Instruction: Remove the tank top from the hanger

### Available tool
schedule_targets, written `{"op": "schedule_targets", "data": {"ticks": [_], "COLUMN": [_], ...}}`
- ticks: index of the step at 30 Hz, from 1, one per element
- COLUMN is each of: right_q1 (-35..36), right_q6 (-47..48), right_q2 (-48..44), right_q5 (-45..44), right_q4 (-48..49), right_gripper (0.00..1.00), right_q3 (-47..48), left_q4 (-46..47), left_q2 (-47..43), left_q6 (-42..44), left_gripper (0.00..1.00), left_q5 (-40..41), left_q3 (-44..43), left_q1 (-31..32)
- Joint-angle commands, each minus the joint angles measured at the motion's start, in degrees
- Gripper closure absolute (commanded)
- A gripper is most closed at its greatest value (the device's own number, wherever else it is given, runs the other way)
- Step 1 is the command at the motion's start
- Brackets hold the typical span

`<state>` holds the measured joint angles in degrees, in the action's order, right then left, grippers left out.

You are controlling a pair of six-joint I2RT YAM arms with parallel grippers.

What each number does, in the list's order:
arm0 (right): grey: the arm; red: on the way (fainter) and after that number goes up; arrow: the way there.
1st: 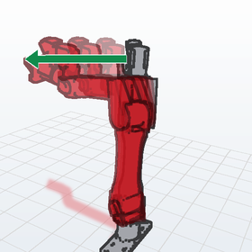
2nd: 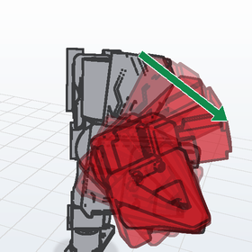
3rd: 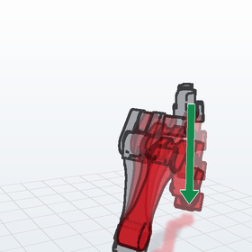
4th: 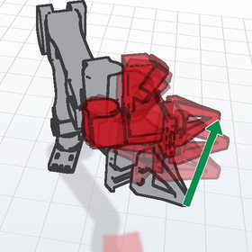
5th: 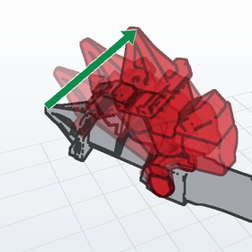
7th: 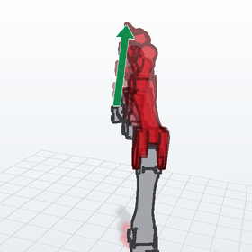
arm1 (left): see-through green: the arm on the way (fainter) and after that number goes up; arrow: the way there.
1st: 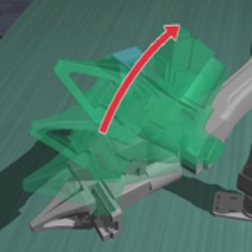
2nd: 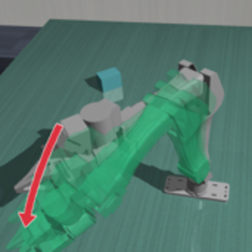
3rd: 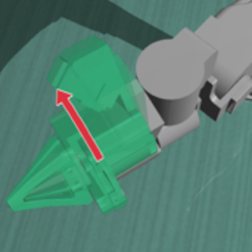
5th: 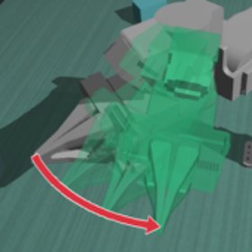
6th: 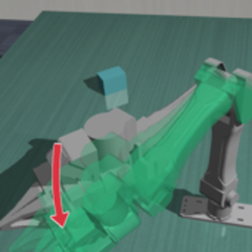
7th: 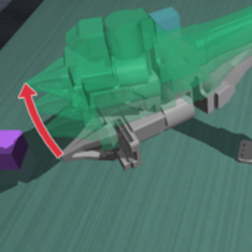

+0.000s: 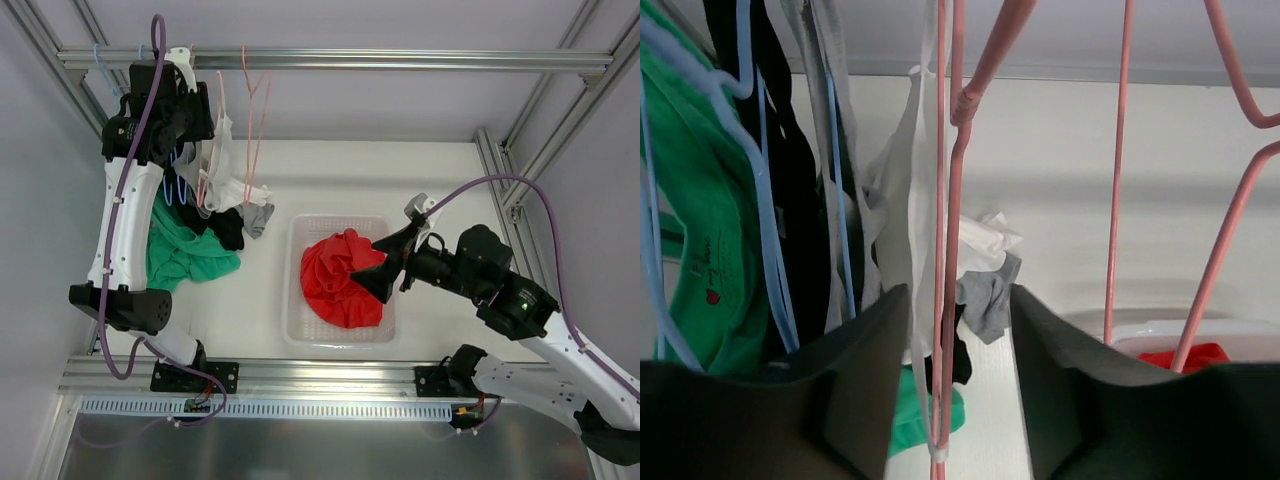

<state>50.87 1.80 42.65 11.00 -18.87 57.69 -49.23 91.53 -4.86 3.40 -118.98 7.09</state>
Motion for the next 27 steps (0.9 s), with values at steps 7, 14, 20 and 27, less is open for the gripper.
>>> {"op": "schedule_targets", "data": {"ticks": [7, 14, 20, 27], "right_q1": [0.3, 0.3, 0.2, 0.3], "right_q6": [0.9, 1.0, 0.8, 0.6], "right_q2": [0.7, 1.2, 1.7, 2.5], "right_q5": [2.4, 2.5, 2.9, 4.1], "right_q4": [4.3, 5.6, 6.5, 7.9], "right_gripper": [0.01, 0.0, 0.01, 0.01], "right_q3": [-1.5, -1.5, -1.7, -1.3], "left_q4": [0.6, 2.6, 5.5, 5.9], "left_q2": [2.5, -1.1, -5.4, -14.7], "left_q6": [-0.4, -1.6, -3.4, -5.6], "left_gripper": [0.99, 1.0, 1.0, 1.0], "left_q5": [-0.3, -2.1, -5.0, -7.5], "left_q3": [-1.9, -4.5, -3.8, 7.6], "left_q1": [-0.1, -0.1, 0.0, 0.0]}}
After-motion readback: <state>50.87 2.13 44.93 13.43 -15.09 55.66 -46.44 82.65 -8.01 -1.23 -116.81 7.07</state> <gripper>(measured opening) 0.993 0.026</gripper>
